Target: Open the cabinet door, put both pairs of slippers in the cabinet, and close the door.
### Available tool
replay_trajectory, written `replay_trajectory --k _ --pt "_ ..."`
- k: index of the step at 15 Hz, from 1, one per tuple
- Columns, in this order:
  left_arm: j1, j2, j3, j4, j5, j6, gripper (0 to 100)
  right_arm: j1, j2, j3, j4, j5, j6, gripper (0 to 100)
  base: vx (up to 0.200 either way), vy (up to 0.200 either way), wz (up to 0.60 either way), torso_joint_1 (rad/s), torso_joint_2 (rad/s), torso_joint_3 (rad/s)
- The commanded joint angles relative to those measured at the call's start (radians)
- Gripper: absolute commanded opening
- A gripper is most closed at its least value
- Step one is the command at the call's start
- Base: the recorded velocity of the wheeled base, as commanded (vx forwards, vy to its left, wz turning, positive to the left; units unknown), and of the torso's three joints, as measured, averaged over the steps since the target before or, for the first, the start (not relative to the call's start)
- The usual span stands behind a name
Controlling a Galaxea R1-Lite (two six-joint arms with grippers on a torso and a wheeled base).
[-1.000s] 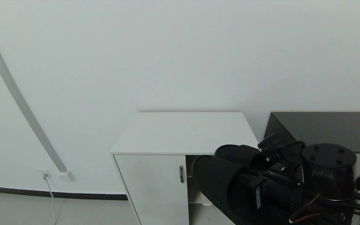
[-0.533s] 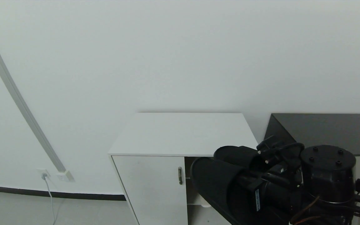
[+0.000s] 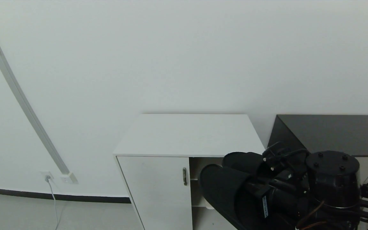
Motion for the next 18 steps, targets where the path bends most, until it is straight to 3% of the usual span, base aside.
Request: replay_trajectory --k 1,8,18 --pt "0.0 0.001 0.0 0.0 0.0 -0.001 0 0.002 0.01 0.004 -0.009 0.0 0.0 0 0.0 0.0 0.0 0.0 0.0 0.0" --pt "0.0 0.001 0.0 0.0 0.0 -0.001 0 0.003 0.013 0.013 -0.02 0.0 -0.002 0 0.0 0.0 0.0 -0.014 0.03 0.018" --pt "0.0 0.001 0.0 0.0 0.0 0.001 0 0.013 0.009 0.042 -0.057 0.0 -0.002 0 0.0 0.0 0.0 -0.165 0.38 0.21"
